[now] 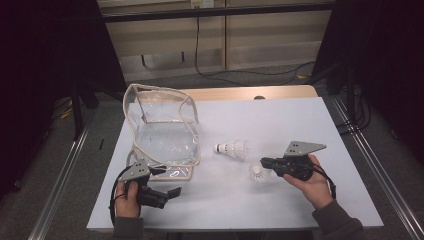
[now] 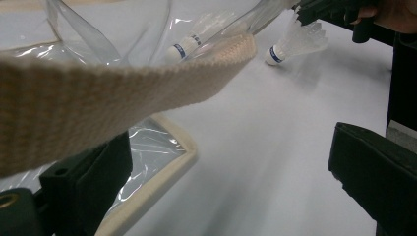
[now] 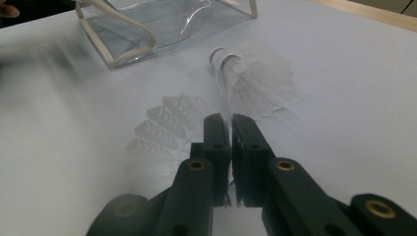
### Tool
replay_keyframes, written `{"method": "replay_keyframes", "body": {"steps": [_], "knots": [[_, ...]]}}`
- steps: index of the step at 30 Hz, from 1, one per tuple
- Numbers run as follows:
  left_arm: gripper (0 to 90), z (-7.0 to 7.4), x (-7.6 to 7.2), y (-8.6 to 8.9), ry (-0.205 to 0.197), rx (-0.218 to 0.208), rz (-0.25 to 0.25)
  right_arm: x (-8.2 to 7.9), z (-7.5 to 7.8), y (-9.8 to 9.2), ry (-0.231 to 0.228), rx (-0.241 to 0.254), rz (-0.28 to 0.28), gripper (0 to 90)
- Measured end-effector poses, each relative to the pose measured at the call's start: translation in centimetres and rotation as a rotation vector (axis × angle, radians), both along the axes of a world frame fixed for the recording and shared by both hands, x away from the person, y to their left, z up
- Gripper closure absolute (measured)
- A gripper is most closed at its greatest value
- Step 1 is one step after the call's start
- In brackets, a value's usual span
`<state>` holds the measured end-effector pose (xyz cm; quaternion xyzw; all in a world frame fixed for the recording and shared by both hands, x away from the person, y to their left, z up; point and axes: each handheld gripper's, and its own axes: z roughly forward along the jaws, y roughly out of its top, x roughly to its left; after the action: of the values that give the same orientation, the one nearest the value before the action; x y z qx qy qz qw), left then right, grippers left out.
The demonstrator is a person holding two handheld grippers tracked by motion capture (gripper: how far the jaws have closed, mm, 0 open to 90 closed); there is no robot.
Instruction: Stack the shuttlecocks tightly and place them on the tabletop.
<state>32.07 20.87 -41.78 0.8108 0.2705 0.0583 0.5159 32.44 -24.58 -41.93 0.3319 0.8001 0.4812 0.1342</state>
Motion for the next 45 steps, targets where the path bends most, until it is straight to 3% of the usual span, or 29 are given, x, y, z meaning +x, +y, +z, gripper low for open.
{"method": "replay_keyframes", "body": {"steps": [16, 20, 25, 30, 43, 45], "knots": [[3.0, 0.0, 0.0, 0.0, 0.001, 0.003, 0.002, 0.6, 0.6, -0.8, -0.021, 0.068, -0.019, 90.0], [3.0, 0.0, 0.1, 0.0, 0.001, 0.002, 0.001, 0.7, 0.2, -0.4, -0.027, 0.027, -0.006, 90.0], [3.1, 0.0, 0.1, 0.0, 0.001, 0.003, 0.003, 0.9, -0.2, -1.2, -0.022, -0.021, -0.038, 86.6], [3.0, 0.0, 0.0, 0.0, 0.001, 0.005, 0.002, 1.0, -0.4, -2.3, -0.029, -0.042, -0.080, 74.0], [3.0, 0.0, 0.0, -0.1, -0.001, -0.003, 0.001, 0.7, -1.2, -3.6, -0.018, -0.087, -0.117, 66.2], [3.0, 0.0, 0.0, -0.1, 0.001, -0.006, 0.001, 0.7, -1.2, -3.9, -0.012, -0.083, -0.125, 60.9]]}}
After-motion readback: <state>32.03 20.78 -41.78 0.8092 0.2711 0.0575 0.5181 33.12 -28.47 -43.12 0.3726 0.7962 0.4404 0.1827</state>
